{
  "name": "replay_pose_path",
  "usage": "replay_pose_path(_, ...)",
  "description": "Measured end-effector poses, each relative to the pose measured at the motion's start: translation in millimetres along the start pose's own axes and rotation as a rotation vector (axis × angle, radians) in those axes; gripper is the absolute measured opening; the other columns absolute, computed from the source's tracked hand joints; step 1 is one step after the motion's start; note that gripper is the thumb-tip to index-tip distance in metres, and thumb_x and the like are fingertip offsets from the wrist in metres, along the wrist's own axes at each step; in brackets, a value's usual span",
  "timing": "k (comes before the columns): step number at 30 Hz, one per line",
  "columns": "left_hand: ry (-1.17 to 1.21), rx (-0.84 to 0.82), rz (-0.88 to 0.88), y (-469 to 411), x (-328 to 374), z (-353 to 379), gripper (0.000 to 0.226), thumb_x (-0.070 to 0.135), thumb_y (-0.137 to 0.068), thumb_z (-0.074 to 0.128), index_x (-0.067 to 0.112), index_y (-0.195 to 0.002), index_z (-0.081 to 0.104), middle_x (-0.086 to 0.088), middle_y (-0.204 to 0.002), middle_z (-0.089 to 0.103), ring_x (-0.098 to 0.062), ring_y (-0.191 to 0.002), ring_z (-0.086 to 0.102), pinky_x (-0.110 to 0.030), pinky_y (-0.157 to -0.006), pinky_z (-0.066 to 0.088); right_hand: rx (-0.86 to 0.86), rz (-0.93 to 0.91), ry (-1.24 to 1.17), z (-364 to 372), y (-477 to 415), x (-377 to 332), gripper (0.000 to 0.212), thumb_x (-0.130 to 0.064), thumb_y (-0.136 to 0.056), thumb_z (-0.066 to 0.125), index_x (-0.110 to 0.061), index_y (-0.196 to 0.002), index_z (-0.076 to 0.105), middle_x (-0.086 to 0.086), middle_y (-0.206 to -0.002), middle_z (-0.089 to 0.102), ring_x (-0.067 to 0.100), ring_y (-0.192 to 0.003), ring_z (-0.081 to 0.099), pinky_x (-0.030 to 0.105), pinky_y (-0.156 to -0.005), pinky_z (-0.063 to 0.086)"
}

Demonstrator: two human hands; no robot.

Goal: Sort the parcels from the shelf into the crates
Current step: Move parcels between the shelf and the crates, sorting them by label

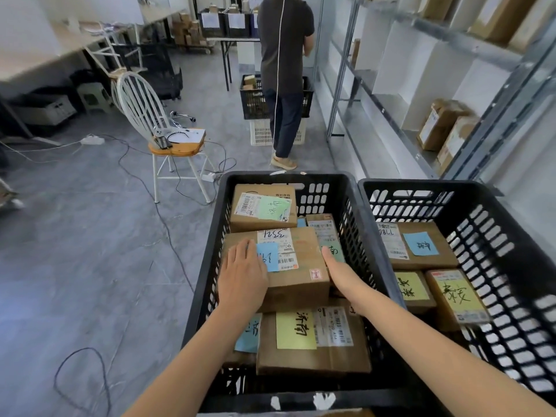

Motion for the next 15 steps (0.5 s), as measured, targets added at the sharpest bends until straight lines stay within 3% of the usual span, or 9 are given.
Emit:
replay_pose_path(5,0.098,0.013,-0.035,-8.9,-0.4,-1.3,0.045,0.033,-0.105,0.030,0.015,-0.146,0.040,-0.005,-0.148,0.044,-0.020,-0.137,0.038,-0.037,-0.110,0.036,-0.036,-0.007,-0.169,12.2,1.5,-9.8,0.077,-0.076,-0.090,0.033,-0.026,-0.148,0.039,0.003,-0.146,0.051,0.024,-0.137,0.042,0.043,-0.118,0.025)
replay_pose_path(8,0.097,-0.080,0.007,-11.0,-2.9,-6.9,0.055,0.047,-0.103,0.031,0.020,-0.150,0.032,-0.001,-0.154,0.037,-0.018,-0.142,0.032,-0.041,-0.114,0.031,-0.016,0.082,-0.063,15.9,2.4,1.4,0.068,-0.066,-0.098,0.028,-0.020,-0.147,0.042,0.007,-0.144,0.051,0.027,-0.136,0.043,0.038,-0.113,0.030)
replay_pose_path(10,0.118,-0.245,0.172,-4.4,-1.5,-9.5,0.072,0.070,-0.095,0.028,0.030,-0.154,0.021,0.007,-0.161,0.025,-0.015,-0.148,0.022,-0.050,-0.118,0.025,0.024,0.116,0.248,10.3,3.8,16.3,0.043,-0.034,-0.106,0.038,-0.009,-0.138,0.052,0.013,-0.136,0.057,0.030,-0.125,0.053,0.035,-0.105,0.042)
replay_pose_path(12,0.058,-0.372,0.337,6.7,0.1,-10.7,0.089,0.091,-0.079,0.025,0.044,-0.153,0.008,0.012,-0.163,0.014,-0.012,-0.151,0.011,-0.056,-0.118,0.023,-0.064,0.063,0.653,4.8,8.8,25.1,0.037,-0.013,-0.100,0.044,-0.007,-0.135,0.053,0.013,-0.134,0.058,0.028,-0.120,0.056,0.033,-0.098,0.048)
replay_pose_path(14,-0.039,-0.378,0.402,9.0,-3.1,-7.9,0.093,0.093,-0.074,0.033,0.050,-0.150,0.003,0.012,-0.164,0.013,-0.015,-0.151,0.010,-0.056,-0.116,0.027,-0.275,0.093,0.918,1.6,15.1,32.9,0.060,-0.016,-0.094,0.054,-0.014,-0.151,0.035,0.012,-0.150,0.043,0.029,-0.133,0.047,0.037,-0.105,0.045)
replay_pose_path(15,-0.077,-0.367,0.396,6.6,-4.9,-6.5,0.092,0.089,-0.076,0.038,0.049,-0.151,0.004,0.010,-0.164,0.014,-0.016,-0.151,0.012,-0.055,-0.115,0.028,-0.369,0.095,1.022,0.0,18.6,35.2,0.080,-0.026,-0.090,0.062,-0.019,-0.157,0.019,0.011,-0.160,0.026,0.031,-0.144,0.032,0.041,-0.113,0.037)
Point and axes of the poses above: each hand's wrist, its own y-axis away from the middle knuckle, its own z-axis out of the palm, x = y × z, the point moved 1 cm from there along -y, towards the middle knuckle
